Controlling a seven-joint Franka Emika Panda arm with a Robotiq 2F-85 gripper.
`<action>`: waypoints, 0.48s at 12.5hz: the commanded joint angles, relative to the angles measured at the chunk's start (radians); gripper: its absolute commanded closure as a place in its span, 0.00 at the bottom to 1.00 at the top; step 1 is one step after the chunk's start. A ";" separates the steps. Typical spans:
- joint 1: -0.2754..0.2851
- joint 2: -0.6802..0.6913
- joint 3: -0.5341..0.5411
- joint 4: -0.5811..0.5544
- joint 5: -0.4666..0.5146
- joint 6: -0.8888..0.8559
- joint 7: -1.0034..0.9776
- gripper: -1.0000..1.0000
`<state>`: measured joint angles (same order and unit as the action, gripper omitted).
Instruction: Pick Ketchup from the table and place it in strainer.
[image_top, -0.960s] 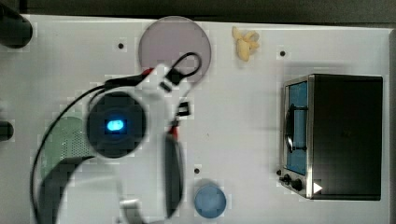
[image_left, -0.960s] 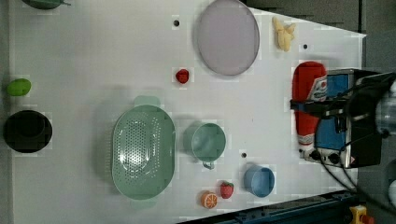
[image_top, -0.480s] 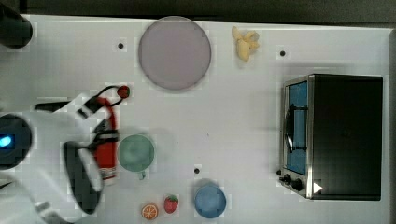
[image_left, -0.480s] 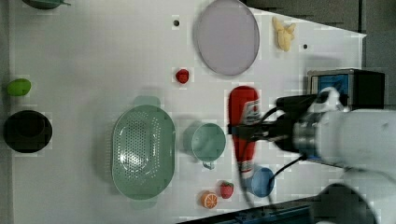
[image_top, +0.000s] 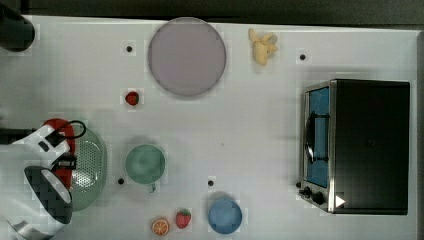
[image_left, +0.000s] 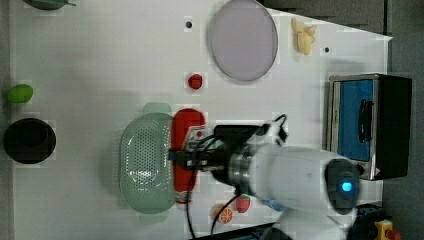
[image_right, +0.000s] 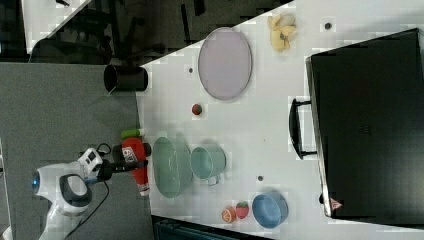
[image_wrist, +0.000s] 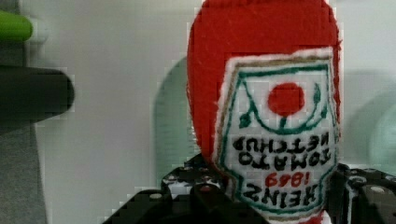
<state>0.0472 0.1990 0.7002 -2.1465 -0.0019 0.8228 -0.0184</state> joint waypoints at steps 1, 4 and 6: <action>0.010 0.086 -0.002 0.005 -0.067 0.097 0.169 0.42; 0.010 0.176 -0.007 0.005 -0.090 0.167 0.202 0.38; 0.010 0.200 -0.013 0.006 -0.090 0.172 0.203 0.17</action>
<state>0.0656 0.4380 0.6909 -2.1562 -0.0845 0.9800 0.1215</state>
